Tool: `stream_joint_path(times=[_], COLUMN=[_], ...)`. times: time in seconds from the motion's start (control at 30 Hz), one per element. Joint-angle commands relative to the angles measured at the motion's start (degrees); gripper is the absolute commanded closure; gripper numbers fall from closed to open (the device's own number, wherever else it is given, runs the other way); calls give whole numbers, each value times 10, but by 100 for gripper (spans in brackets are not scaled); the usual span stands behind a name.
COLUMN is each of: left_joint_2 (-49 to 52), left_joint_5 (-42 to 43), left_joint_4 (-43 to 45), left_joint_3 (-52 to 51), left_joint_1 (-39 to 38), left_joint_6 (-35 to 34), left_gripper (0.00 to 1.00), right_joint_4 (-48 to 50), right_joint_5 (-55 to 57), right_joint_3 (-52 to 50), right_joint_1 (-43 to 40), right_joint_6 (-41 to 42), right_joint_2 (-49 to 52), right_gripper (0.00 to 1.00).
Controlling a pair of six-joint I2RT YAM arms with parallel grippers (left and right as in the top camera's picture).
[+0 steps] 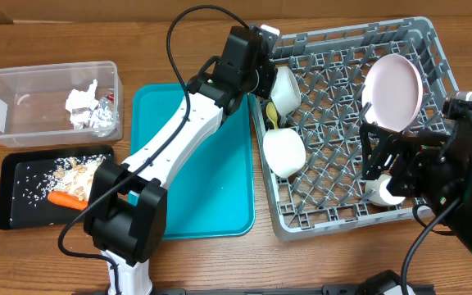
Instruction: Sort waste into correct bins and load items into the dishwasher rack
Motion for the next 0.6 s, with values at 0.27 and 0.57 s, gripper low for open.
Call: stream_joint_path(times=[0.27, 0.57], left_joint_2=[-36, -2], left_joint_5=[92, 35], left_joint_4=[-43, -7], left_joint_3=[0, 0], left_joint_1=[-21, -24], left_joint_6=[15, 30], left_gripper=[89, 85], right_joint_4=[3, 3], right_joint_5=[4, 4], right_joint_3=[4, 4], right_joint_1=[-1, -1], right_joint_6=[1, 1], right_joint_2=[-1, -1], right_gripper=[0, 0])
